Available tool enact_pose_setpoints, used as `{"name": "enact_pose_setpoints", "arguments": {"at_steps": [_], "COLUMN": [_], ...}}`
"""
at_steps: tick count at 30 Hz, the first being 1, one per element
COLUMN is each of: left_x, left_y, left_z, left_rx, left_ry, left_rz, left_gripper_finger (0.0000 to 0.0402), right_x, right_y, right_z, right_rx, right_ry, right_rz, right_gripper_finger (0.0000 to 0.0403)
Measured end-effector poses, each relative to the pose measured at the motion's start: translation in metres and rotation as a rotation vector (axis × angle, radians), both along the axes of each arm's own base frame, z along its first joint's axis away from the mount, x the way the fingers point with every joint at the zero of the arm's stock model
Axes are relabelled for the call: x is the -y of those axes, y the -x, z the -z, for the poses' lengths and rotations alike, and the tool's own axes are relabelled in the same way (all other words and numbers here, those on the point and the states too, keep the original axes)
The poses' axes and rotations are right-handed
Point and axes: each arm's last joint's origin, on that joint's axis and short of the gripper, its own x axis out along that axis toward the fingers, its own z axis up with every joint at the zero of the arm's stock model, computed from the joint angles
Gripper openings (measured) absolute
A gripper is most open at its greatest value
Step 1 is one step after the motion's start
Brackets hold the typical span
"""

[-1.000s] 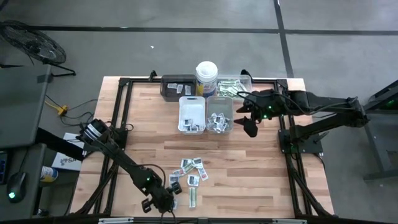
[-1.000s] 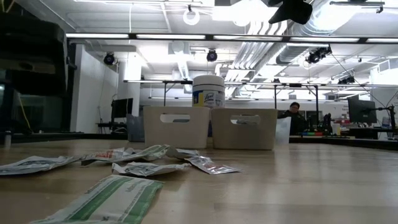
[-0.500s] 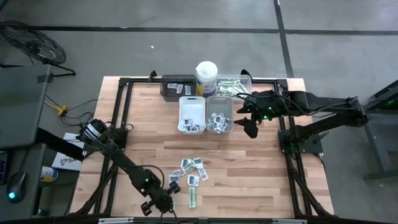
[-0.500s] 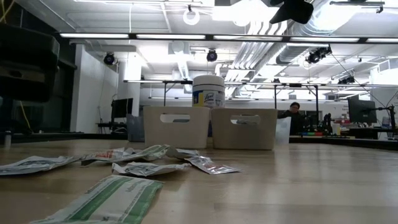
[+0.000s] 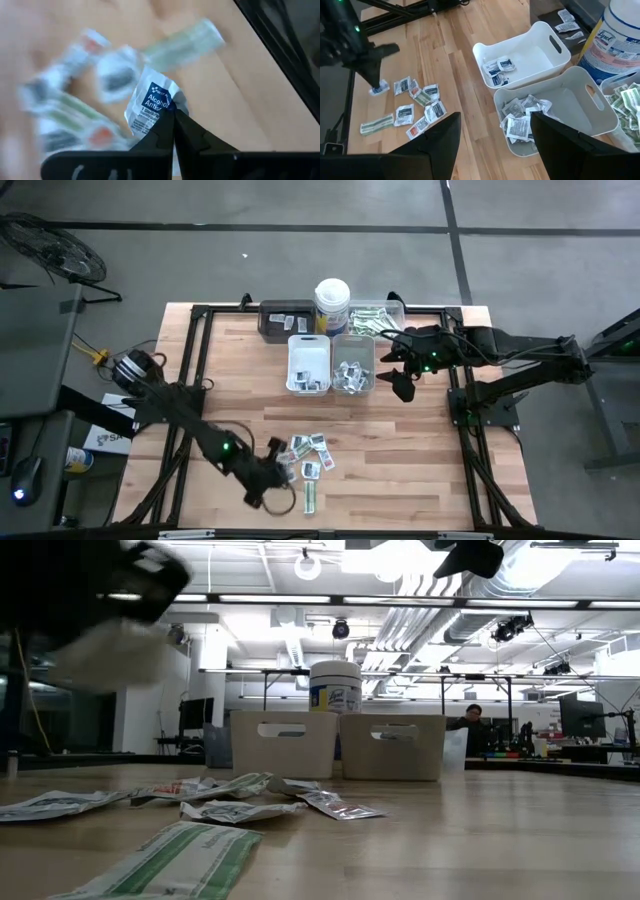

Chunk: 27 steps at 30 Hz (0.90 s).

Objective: Pick & Place First Aid Supplies
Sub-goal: Put the alcohol wipe into the white bin

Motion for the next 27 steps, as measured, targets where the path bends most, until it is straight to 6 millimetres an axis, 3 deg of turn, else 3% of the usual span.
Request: {"name": "enact_pose_setpoints", "arguments": {"at_steps": [5, 10, 18, 27], "left_x": [-0.035, -0.080, -0.152, -0.214], "left_y": [-0.017, -0.038, -0.058, -0.063], "left_z": [-0.029, -0.041, -0.043, -0.043], "left_rx": [0.138, 0.183, 0.150, 0.139], "left_ry": [0.022, 0.029, 0.041, 0.033], "left_rz": [-0.191, -0.312, -0.381, -0.464], "left_gripper_finger": [0.0000, 0.0000, 0.0000, 0.0000], "right_x": [0.000, 0.001, 0.002, 0.002], "right_y": [0.000, 0.000, 0.000, 0.000], "right_z": [0.000, 0.000, 0.000, 0.000], "right_rx": [-0.002, -0.003, -0.003, -0.003], "right_ry": [0.018, 0.037, 0.053, 0.066], "right_rz": [-0.006, 0.014, 0.034, 0.054], "right_gripper_finger": [0.0234, 0.0234, 0.0234, 0.0234]}}
